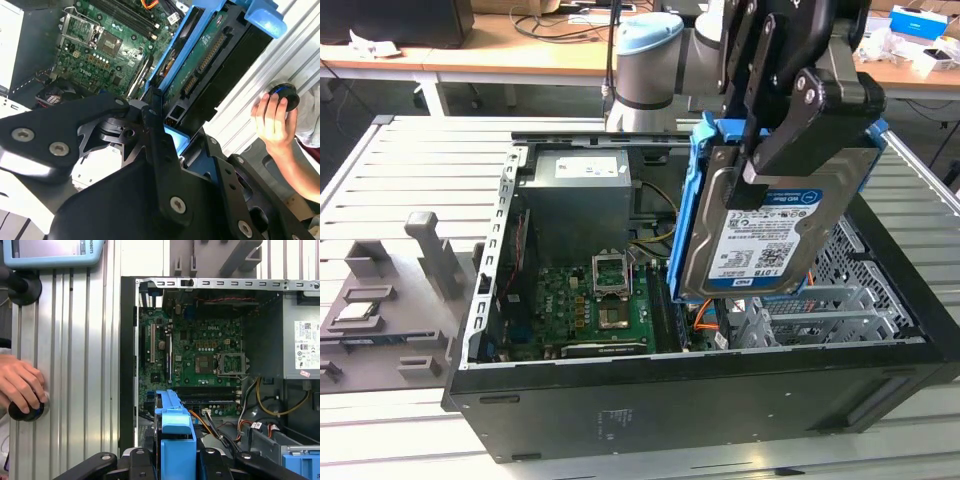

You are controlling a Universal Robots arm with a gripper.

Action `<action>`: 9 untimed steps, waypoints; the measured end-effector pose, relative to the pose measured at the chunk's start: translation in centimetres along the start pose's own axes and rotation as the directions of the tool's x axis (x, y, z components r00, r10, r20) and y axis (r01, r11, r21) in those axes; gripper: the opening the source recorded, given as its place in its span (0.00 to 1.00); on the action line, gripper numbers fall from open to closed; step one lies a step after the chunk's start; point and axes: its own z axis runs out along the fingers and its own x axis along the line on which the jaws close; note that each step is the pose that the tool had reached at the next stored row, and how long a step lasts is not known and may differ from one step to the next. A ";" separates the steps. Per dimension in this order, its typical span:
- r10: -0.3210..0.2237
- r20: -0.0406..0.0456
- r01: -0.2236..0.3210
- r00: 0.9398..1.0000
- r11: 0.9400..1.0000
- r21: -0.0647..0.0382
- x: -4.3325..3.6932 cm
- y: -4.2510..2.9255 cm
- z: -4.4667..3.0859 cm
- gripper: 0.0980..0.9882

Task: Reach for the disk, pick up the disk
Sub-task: 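Pick up the disk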

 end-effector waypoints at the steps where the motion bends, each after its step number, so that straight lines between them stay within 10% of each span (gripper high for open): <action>1: 0.000 0.000 0.000 1.000 1.000 0.000 0.00 -0.34 -0.01 0.30; 9: 0.000 0.000 0.000 1.000 1.000 -0.003 0.02 -2.19 -0.10 0.30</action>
